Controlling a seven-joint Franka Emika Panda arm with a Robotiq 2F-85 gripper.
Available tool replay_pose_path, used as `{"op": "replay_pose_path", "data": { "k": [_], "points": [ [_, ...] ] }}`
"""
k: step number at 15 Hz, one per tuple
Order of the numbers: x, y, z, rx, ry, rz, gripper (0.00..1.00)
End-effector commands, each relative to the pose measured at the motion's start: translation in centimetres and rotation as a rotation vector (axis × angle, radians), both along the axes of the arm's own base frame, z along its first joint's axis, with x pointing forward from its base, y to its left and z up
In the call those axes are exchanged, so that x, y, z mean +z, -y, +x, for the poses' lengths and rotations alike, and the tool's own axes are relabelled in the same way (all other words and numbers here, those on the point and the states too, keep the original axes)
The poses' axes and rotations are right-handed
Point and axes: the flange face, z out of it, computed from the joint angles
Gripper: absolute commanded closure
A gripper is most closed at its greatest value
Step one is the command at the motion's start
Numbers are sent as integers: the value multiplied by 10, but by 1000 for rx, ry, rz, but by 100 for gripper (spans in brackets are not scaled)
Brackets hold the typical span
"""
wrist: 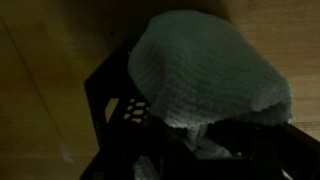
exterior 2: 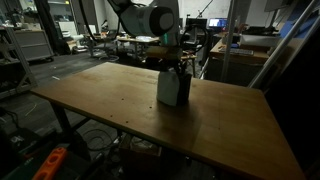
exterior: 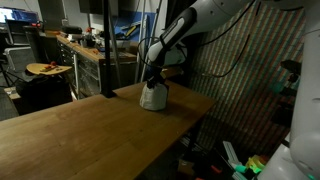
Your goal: Put the towel on the table into the box
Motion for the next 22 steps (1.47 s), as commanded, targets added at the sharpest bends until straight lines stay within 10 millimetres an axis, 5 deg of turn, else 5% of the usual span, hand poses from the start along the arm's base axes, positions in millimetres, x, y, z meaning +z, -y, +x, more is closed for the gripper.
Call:
{"op": "replay_pose_path", "data": {
  "k": [1,16,17,19,22],
  "points": [
    [-11,5,0,14,-36,31,86],
    [12,51,-10,-98,-46,61,86],
    [10,50,-10,-103,-62,66,60],
    [8,49,-11,-108,-81,76,55],
    [10,47,-13,-112,-91,86,31]
  ]
}}
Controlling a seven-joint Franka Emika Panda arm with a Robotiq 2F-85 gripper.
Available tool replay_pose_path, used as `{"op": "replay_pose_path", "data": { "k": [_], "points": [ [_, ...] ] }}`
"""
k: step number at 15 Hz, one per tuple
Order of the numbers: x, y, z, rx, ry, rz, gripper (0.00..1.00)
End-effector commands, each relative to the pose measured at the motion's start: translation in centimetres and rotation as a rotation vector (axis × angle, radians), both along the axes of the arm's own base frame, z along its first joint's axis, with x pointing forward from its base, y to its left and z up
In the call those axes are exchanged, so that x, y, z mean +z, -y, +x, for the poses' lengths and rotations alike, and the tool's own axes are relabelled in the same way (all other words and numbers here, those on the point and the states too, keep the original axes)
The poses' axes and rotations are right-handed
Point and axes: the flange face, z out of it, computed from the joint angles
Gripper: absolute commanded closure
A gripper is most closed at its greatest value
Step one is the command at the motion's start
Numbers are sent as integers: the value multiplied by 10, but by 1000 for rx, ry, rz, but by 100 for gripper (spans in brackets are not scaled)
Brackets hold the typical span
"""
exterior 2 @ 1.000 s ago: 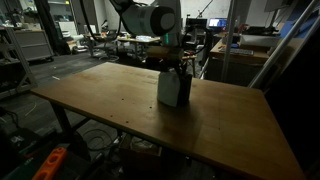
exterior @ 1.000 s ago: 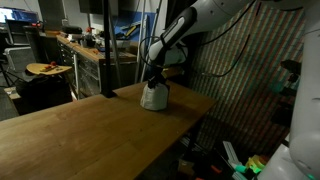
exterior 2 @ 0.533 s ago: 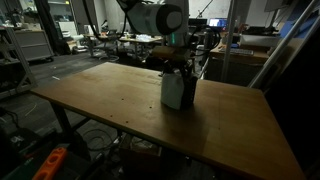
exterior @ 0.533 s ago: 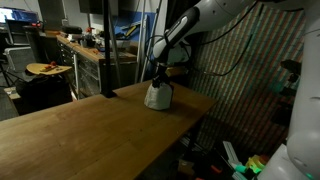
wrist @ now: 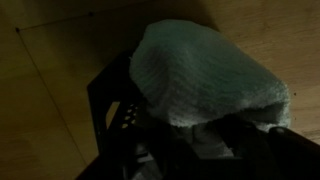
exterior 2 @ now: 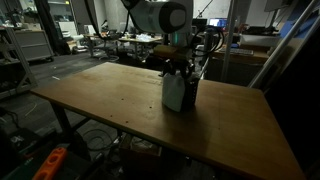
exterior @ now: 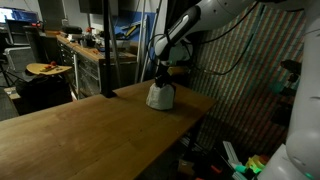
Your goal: Put the towel on the table into the box
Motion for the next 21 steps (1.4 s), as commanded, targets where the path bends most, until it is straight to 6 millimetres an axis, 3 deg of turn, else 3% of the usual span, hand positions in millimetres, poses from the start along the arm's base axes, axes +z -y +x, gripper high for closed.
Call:
{"op": "replay_pose_path", "data": {
  "k": [1,4,12,14,16,17,21],
  "points": [
    [8,0,2,-14,-5,26,23],
    [11,-1,1,-13,-6,26,0],
    [37,-7,-2,-8,22,19,0],
    [51,-13,-1,-1,42,11,12],
    [66,-19,0,5,61,-1,36],
    [72,-23,0,12,70,-8,38],
    [83,-39,3,50,92,-31,73]
  ]
}}
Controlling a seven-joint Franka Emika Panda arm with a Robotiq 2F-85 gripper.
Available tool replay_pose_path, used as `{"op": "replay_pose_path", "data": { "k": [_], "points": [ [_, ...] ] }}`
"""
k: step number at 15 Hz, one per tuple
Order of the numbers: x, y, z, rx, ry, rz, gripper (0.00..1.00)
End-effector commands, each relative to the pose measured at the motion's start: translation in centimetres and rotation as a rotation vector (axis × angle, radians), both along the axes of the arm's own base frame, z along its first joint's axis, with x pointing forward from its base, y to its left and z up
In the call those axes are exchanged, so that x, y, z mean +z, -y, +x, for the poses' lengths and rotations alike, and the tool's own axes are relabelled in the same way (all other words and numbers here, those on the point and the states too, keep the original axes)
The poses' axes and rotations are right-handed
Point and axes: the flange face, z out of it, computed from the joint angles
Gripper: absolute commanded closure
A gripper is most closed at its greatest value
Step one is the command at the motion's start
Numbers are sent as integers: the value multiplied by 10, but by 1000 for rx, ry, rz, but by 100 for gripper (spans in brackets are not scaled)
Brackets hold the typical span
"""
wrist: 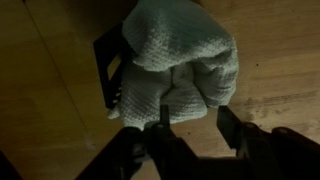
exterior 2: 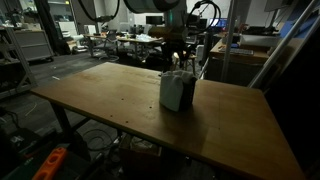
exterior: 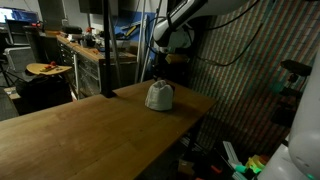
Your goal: Put the towel on the table into the box
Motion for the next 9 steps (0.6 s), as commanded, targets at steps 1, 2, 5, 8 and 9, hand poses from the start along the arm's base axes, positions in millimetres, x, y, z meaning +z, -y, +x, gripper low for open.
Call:
{"op": "replay_pose_path", "data": {
  "k": [1,2,5,8,9],
  "points": [
    [13,-15,-1,21,11,-22,81],
    [12,-17,0,28,10,-26,89],
    [2,-18,-1,40,-11,-38,100],
    [-9,-9,-7,34,-38,-55,98],
    [-13,-5,-9,29,-46,-56,98]
  ]
}}
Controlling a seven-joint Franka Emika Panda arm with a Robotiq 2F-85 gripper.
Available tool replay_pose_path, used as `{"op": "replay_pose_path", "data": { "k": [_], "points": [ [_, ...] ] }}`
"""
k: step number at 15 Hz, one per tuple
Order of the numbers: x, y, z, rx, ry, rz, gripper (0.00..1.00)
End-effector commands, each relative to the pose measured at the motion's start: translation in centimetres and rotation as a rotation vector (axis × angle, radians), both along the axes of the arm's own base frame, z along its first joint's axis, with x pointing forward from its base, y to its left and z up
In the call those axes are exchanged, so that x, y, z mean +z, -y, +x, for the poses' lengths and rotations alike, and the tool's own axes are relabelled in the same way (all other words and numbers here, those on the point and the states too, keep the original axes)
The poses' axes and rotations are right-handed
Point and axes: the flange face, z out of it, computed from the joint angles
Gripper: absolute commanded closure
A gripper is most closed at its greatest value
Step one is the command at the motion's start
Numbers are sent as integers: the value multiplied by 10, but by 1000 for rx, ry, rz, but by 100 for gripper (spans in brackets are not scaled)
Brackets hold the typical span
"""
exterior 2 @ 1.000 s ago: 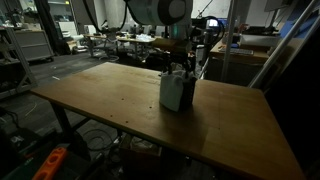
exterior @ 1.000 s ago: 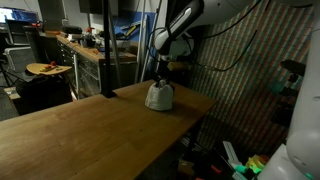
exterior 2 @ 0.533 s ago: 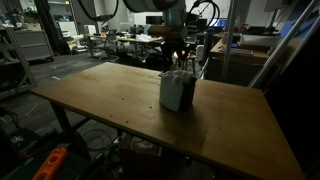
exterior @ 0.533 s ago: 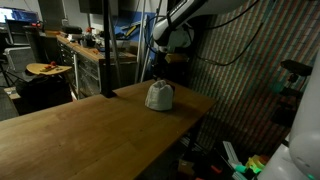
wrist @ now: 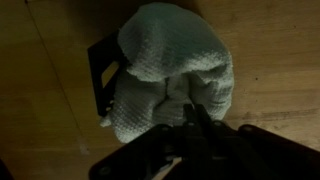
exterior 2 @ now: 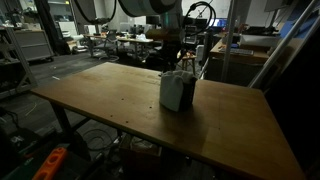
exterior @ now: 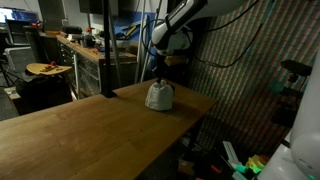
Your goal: Put the towel on the table into the box
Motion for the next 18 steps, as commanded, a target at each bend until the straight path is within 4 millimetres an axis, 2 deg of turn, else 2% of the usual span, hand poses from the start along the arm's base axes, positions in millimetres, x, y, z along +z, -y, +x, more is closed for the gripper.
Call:
{"op": "replay_pose_path", "data": {
  "k": [1,8,18],
  "points": [
    [-6,11,-8,-20,-14,-21,97],
    [-35,14,-15,-21,-21,-6,97],
    [-51,9,-16,-7,-47,4,97]
  ]
}}
